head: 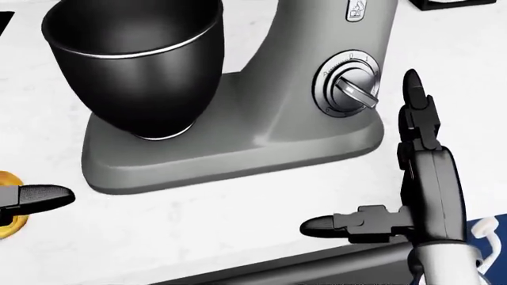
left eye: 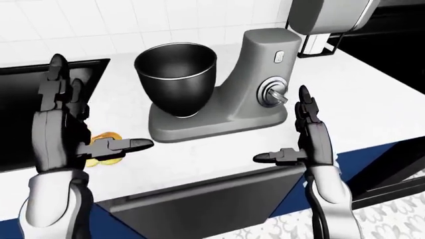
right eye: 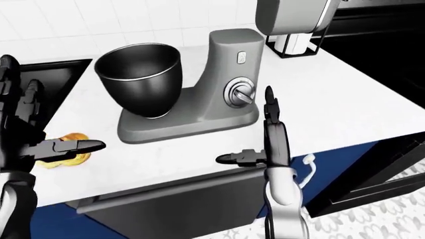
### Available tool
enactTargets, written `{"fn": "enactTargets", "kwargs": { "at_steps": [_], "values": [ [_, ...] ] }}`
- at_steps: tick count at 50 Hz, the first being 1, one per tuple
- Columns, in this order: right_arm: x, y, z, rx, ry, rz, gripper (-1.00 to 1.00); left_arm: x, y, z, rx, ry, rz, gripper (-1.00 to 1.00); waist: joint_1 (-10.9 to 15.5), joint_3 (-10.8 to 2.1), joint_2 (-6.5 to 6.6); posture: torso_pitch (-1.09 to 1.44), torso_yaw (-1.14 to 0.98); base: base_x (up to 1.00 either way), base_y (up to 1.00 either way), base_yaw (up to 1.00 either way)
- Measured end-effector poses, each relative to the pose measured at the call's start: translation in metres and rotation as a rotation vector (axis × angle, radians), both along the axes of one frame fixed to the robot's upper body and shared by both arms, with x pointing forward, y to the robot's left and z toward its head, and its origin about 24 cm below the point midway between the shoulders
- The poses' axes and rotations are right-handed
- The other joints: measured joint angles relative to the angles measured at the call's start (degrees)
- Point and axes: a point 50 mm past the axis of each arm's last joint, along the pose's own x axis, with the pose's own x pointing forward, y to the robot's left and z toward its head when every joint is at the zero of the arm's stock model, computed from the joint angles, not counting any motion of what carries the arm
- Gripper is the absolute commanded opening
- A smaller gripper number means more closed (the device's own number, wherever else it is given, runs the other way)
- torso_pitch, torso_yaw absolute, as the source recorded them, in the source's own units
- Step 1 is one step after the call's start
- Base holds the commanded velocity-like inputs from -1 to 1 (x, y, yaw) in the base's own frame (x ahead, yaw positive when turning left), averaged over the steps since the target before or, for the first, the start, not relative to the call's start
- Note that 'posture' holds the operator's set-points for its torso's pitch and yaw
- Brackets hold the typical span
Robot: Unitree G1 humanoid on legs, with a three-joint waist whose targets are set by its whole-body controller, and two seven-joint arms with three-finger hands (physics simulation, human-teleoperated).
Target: Place the bread in the stand mixer bowl.
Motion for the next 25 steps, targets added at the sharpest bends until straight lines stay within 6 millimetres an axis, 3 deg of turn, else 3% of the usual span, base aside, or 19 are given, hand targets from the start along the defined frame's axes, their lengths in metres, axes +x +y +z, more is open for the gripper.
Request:
{"fn": "enactTargets", "kwargs": {
  "at_steps": [19,25],
  "values": [
    [0.000,0.001,0.001,0.000,-0.010,0.004,1.00,0.007,0.041,-0.027,0.068,0.112,0.101,1.00,0.15,0.25,0.16,0.00,0.00,0.00,0.00,0.00],
    [0.000,0.002,0.002,-0.001,-0.018,0.009,1.00,0.007,0.048,-0.044,0.080,0.155,0.113,1.00,0.18,0.16,0.23,0.00,0.00,0.00,0.00,0.00]
  ]
}}
